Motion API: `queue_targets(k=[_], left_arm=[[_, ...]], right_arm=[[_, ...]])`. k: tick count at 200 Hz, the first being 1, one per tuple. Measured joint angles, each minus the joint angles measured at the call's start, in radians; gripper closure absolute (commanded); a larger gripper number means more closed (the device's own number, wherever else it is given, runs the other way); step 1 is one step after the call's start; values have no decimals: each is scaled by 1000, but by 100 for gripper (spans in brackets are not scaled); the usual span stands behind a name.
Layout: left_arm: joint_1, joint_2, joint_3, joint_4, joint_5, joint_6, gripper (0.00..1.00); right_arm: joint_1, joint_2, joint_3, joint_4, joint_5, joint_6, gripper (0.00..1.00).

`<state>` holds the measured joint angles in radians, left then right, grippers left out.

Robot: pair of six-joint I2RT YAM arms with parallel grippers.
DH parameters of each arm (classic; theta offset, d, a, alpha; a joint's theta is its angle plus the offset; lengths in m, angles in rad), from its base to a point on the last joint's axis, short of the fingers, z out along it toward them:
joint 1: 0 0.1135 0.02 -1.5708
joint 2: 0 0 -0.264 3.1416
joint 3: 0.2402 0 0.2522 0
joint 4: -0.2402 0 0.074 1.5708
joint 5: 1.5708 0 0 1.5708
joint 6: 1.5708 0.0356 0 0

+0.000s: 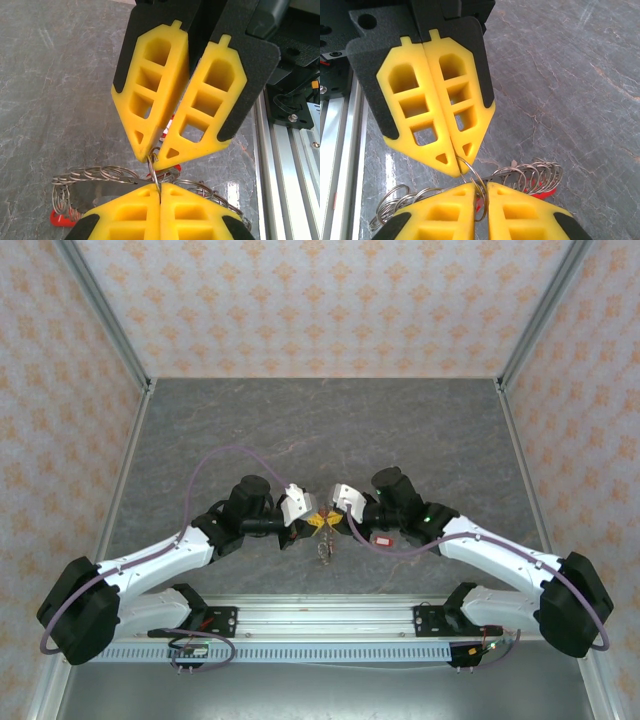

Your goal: Put the keys on the keyring

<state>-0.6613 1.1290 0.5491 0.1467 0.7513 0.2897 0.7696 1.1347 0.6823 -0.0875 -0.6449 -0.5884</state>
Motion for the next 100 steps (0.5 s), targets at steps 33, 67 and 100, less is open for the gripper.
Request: queue_targets(k=[33, 67, 100], left_arm=[[0, 0, 0, 0, 0, 0, 100], [0, 0, 0, 7, 0, 0, 100], [0, 0, -2, 27, -1, -3, 100]], right_arm=[[-5, 3, -2, 3, -5, 0, 89], [-27, 3, -4, 7, -41, 11, 90], [-60, 3, -12, 22, -105, 20, 96]])
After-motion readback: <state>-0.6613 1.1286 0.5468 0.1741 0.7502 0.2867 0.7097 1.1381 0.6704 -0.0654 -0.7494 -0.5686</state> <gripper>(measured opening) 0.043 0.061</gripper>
